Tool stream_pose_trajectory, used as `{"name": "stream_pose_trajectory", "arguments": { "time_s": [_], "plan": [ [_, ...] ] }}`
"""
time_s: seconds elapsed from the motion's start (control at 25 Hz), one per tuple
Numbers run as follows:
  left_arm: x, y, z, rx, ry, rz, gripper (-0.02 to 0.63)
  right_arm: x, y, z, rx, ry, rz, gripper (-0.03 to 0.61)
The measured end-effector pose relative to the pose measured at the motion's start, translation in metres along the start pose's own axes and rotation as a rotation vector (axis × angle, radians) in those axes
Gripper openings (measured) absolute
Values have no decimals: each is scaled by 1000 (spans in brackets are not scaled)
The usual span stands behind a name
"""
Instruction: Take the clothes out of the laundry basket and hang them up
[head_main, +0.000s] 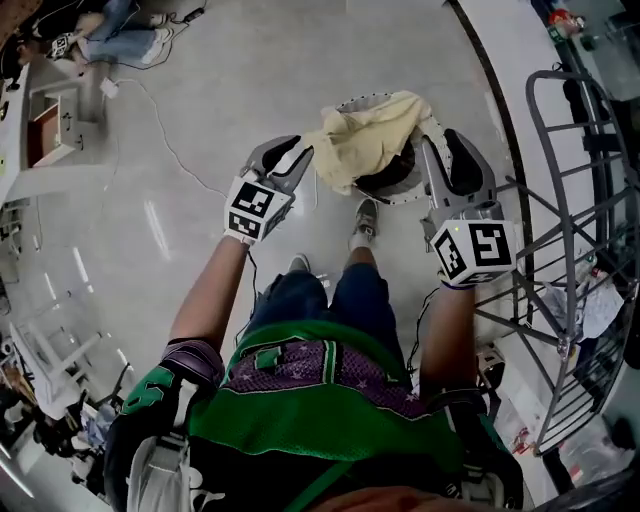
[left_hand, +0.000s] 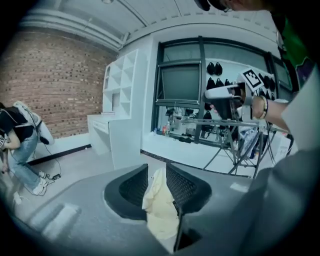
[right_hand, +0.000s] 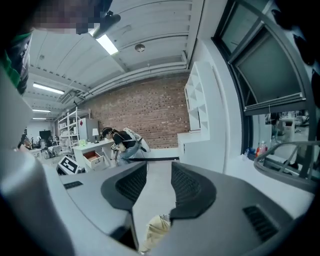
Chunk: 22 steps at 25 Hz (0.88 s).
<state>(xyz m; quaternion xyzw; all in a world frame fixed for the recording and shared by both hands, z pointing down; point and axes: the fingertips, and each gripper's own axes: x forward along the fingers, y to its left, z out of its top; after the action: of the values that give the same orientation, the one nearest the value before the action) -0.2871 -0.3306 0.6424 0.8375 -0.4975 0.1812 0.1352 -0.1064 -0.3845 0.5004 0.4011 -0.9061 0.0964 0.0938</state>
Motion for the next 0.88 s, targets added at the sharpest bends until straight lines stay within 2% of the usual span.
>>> {"name": "stream_pose_trajectory", "arguments": {
  "time_s": [0.6,0.88],
  "plan": [
    [184,32,-199,100,201,-58,161,43,-51,-137,44,-3,-47,140],
    [247,44,-274,121,294,-53,193,56,-69,-191,67,2,-58,140]
  ]
}}
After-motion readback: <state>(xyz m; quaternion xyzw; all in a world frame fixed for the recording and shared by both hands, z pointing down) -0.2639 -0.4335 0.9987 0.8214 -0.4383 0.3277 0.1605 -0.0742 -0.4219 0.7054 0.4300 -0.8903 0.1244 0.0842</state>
